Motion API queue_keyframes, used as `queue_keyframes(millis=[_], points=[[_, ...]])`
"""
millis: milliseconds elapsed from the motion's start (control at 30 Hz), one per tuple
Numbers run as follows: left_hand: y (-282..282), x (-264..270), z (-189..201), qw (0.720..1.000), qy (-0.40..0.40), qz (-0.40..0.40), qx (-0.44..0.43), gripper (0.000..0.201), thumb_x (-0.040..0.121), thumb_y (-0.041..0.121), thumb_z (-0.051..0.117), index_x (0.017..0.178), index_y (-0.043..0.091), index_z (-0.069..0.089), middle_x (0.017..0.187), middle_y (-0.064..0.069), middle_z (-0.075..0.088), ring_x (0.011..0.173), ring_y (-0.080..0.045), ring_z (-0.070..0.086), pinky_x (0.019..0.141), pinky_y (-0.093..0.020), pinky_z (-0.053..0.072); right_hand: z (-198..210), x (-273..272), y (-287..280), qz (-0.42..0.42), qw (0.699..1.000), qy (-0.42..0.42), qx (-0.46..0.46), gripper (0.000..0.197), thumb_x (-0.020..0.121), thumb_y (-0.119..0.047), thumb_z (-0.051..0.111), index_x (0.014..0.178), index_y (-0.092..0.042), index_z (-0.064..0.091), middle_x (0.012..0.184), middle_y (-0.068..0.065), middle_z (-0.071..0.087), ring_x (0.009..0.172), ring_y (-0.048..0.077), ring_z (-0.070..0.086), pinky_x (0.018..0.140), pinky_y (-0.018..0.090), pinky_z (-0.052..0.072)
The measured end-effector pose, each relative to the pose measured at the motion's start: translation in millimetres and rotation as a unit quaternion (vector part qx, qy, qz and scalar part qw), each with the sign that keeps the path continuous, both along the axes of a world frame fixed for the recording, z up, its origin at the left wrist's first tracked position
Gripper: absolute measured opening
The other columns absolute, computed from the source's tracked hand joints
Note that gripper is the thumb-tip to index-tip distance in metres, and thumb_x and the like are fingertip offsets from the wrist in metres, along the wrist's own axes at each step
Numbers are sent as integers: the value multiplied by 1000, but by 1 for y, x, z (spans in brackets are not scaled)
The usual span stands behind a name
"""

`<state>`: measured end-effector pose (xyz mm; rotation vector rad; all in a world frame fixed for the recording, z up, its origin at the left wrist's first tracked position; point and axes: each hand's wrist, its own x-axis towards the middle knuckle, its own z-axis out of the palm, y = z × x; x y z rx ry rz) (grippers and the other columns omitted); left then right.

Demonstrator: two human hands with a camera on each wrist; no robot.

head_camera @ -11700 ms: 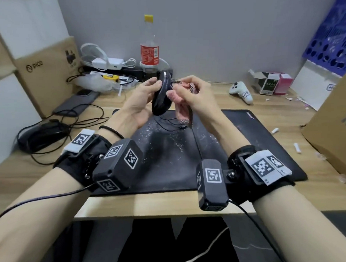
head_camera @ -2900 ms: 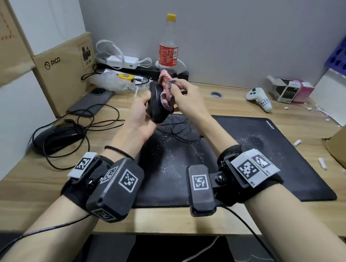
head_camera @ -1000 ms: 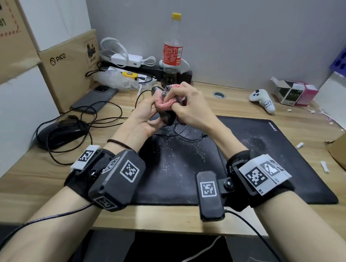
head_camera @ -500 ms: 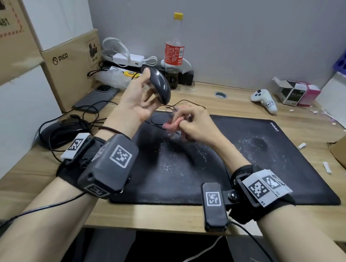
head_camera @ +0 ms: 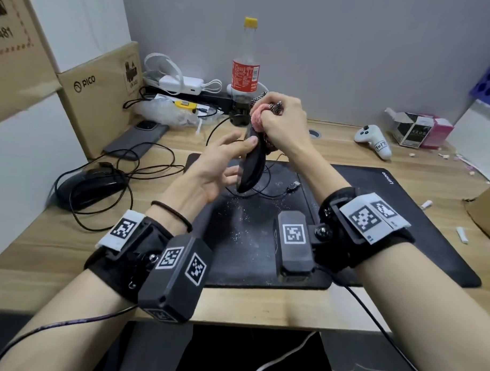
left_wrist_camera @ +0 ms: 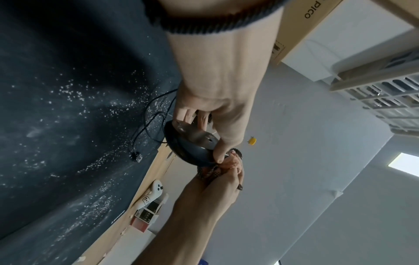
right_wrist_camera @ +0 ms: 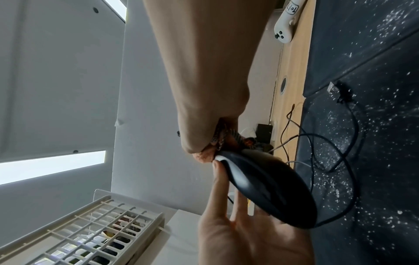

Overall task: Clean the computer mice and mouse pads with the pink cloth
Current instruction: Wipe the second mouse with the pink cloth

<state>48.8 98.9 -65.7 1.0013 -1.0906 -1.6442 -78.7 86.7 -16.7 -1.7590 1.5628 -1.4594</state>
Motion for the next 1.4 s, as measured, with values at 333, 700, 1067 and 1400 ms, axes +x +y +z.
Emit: queue_keyframes(millis=[333,700,1067,1400], points=[[-14,9,-1,997,-1,72,11,29,86,34,68,111,27,55,98,4,65,71,-4,64,69,-25,51,-29,10,10,43,999,-16,18,24,59,-10,41,56,-24,60,59,-3,67,62,18,64,66,40,55],[-5,4,-4,995,-71,41,-60,70,75,17,79,136,35,47,109,-1,64,73,-7,56,56,-17,45,-6,-4,13,-14,996,-3,91,19,71,-9,49,85,-15,61,69,-5,70,68,18,66,60,33,54],[-7,9,-6,975,-135,92,-150,70,71,13,83,132,26,51,106,-1,66,88,-2,63,59,-7,48,-5,-1,22,-18,990,97,97,18,81,-7,45,83,-12,61,43,-5,57,33,8,52,34,16,41],[-7,11,-12,976,-146,58,-152,71,69,16,85,130,29,52,109,-3,67,101,-15,65,74,-23,51,-1,-1,20,-5,989,114,98,23,78,-5,45,79,-10,67,57,7,63,41,15,55,36,13,38]])
